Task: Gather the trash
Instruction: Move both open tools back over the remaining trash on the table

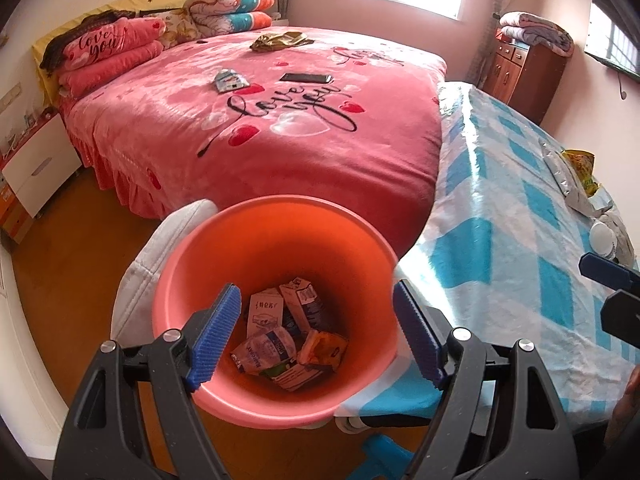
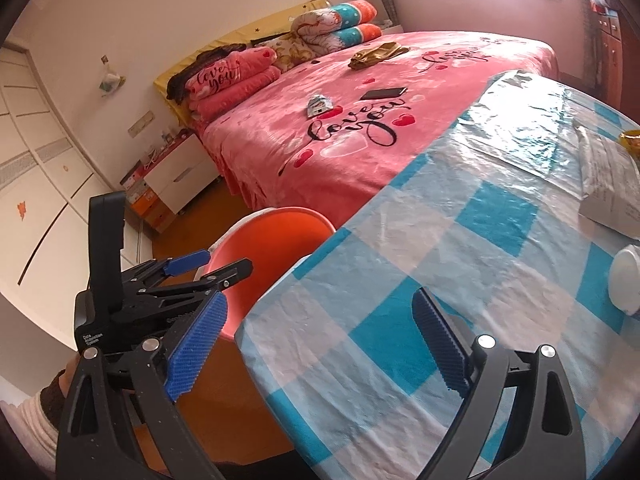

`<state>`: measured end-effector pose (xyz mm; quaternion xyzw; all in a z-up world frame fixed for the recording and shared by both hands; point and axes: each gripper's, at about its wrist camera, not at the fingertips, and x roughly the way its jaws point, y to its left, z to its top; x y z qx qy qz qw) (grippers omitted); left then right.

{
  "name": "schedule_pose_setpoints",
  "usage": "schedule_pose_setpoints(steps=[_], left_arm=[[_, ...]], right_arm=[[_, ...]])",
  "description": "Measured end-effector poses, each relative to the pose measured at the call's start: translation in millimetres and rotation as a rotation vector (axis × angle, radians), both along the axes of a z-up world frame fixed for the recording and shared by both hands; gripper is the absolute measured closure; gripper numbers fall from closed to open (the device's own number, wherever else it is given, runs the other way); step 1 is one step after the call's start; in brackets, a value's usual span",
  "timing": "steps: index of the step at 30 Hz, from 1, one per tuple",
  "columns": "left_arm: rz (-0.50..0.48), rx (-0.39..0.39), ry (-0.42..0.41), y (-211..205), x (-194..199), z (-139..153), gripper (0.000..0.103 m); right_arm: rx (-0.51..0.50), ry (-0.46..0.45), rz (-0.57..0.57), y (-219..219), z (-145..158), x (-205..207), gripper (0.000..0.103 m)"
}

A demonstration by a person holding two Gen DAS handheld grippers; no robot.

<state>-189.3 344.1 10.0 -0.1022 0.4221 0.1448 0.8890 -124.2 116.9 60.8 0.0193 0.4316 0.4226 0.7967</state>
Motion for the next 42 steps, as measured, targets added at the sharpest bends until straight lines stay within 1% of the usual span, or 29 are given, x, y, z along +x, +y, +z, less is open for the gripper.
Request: schedule_pose_setpoints(steps=[12, 14, 21, 28, 42], left_arm=[[-0.049, 0.046, -0.018, -31, 12, 24, 0.023], [-0.058, 0.059, -0.021, -37, 13, 27, 0.016], [-0.097, 0.092, -0.025, -58, 20, 36, 0.015], [-0.127, 0.116, -0.032, -76, 27, 46, 0.014], [-0.199, 0.142, -0.034, -113, 38, 55, 0.013]], right_arm=[[0.035, -0.006, -0.073, -40, 1, 7, 0.009], [0.046, -0.007, -0.088, -48, 1, 9, 0.009], [0.066, -0.012, -0.124, -68, 2, 13, 0.009], [0.075, -0.043, -0.160, -88, 6, 14, 0.009], [0.115, -0.050, -0.241, -129, 11, 23, 0.009]])
